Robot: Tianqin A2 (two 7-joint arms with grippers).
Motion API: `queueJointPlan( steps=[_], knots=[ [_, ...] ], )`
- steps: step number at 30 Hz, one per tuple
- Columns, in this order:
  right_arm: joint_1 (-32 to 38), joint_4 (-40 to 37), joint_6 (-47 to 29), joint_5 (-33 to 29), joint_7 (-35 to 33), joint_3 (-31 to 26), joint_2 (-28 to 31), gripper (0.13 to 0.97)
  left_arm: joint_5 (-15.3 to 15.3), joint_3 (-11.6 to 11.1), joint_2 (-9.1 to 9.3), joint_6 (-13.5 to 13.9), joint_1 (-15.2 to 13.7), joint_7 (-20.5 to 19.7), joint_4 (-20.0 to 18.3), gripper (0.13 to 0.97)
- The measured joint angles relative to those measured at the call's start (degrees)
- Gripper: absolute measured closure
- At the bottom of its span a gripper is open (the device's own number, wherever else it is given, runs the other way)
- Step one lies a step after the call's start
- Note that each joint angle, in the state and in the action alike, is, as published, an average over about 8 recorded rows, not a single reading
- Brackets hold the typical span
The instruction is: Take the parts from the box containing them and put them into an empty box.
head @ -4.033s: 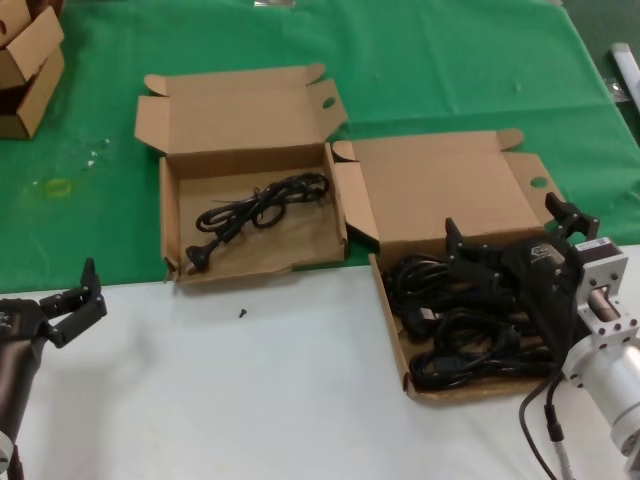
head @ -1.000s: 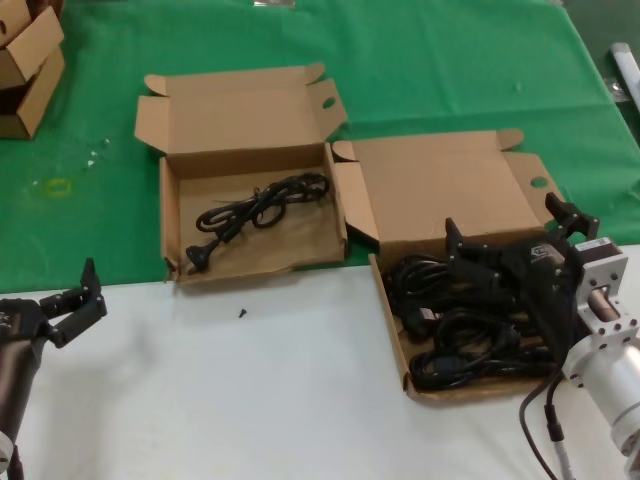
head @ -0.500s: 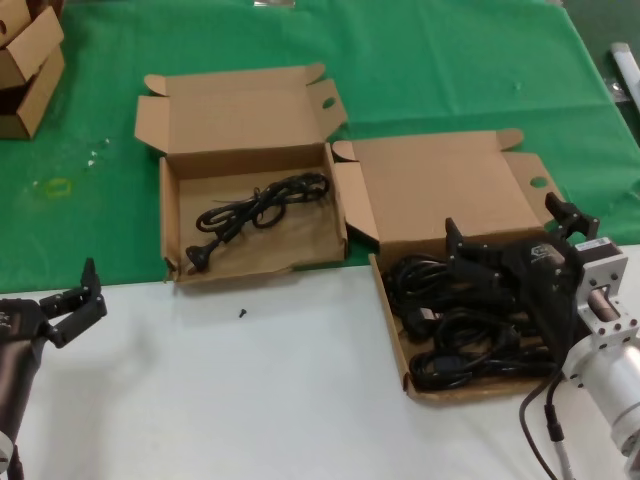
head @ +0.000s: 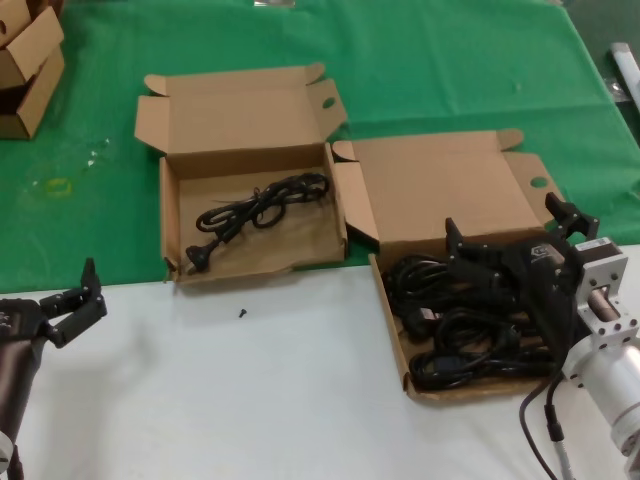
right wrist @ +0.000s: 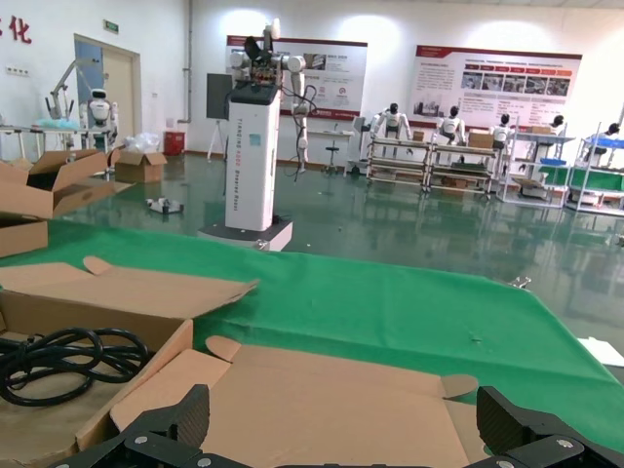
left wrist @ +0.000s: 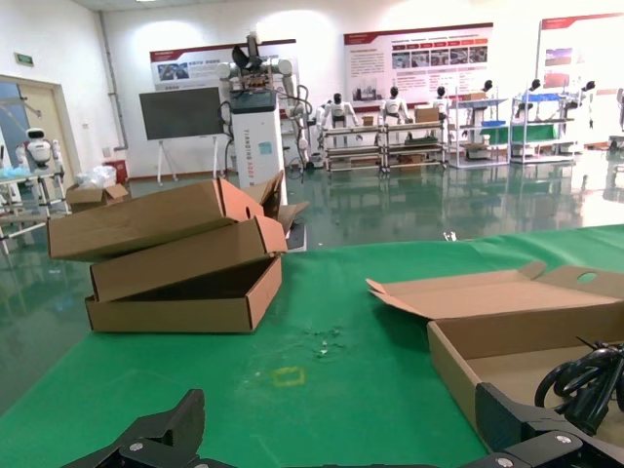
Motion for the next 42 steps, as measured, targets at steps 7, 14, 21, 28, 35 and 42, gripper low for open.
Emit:
queueJointPlan(
  steps=[7,14,21,28,35,42],
  knots=[
    [0.00,0.00,0.00,0.00,0.00,0.00,0.00,0.129,0.00,0.00,0.00,0.00,0.00,0.00,0.00,0.132],
    [0.00,0.00,0.00,0.00,0.00,0.00,0.00,0.129,0.00,0.00,0.00,0.00,0.00,0.00,0.00,0.132],
    [0.00,0.00,0.00,0.00,0.00,0.00,0.00,0.129,0.00,0.00,0.00,0.00,0.00,0.00,0.00,0.132],
    [0.00,0.00,0.00,0.00,0.00,0.00,0.00,0.129,0.00,0.00,0.00,0.00,0.00,0.00,0.00,0.132],
    [0.00,0.00,0.00,0.00,0.00,0.00,0.00,0.129,0.00,0.00,0.00,0.00,0.00,0.00,0.00,0.132],
    [0.00,0.00,0.00,0.00,0.00,0.00,0.00,0.129,0.00,0.00,0.00,0.00,0.00,0.00,0.00,0.132]
  ],
)
